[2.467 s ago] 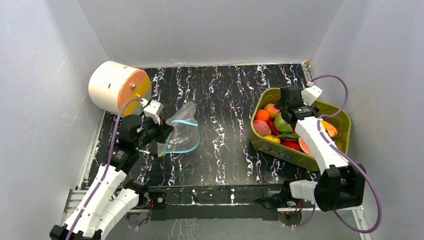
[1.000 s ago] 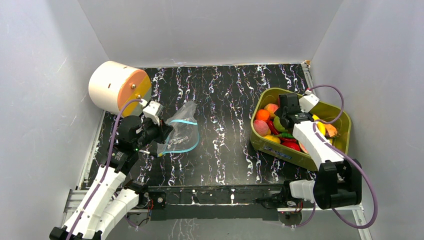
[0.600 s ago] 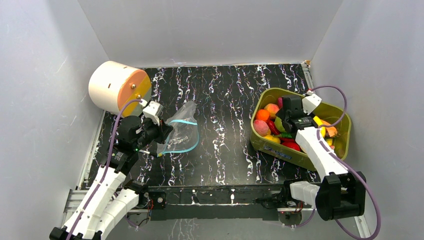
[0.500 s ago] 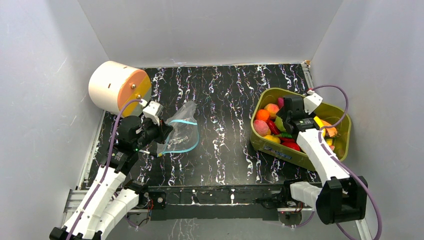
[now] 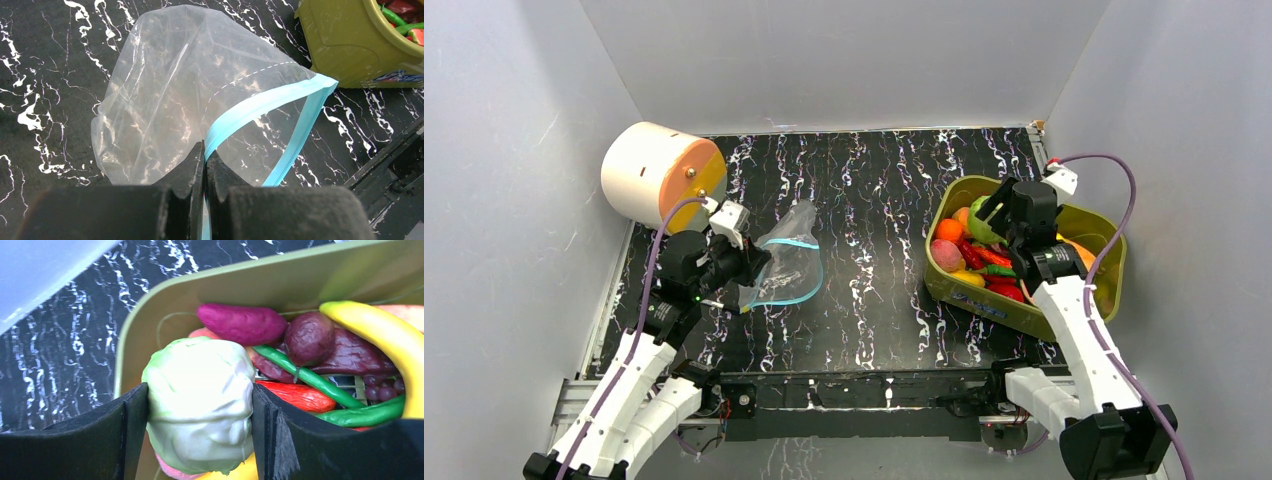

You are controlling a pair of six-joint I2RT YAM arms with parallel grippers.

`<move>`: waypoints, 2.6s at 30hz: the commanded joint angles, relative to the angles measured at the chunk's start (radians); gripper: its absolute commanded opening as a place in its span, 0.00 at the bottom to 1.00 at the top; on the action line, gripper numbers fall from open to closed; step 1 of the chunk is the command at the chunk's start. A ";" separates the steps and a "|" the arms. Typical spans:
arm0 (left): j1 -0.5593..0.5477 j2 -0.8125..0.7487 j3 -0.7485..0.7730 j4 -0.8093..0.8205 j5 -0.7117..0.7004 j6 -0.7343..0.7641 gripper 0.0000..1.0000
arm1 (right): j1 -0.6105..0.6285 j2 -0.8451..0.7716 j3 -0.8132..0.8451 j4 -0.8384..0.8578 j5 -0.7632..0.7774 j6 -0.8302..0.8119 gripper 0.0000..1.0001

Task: Place the food in the zip-top bag and seal the zipper
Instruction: Pick up the fake fruit from the bin, then place the fake fruit in the zipper food storage bag.

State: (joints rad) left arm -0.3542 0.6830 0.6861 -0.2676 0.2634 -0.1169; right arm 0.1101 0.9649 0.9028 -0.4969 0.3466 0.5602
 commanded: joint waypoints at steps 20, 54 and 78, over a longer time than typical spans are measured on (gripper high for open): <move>0.004 0.127 0.080 0.074 0.014 -0.318 0.00 | 0.047 -0.052 0.167 0.065 -0.567 0.024 0.38; 0.004 0.249 0.190 0.142 0.322 -0.596 0.00 | 0.853 0.256 0.061 0.563 -0.143 -0.066 0.39; 0.003 0.237 0.173 0.139 0.283 -0.634 0.00 | 0.855 0.249 0.135 0.419 -0.115 -0.030 0.84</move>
State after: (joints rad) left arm -0.3546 0.9443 0.8425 -0.1215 0.5575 -0.7486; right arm 0.9604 1.2804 0.9668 -0.0505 0.2150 0.5438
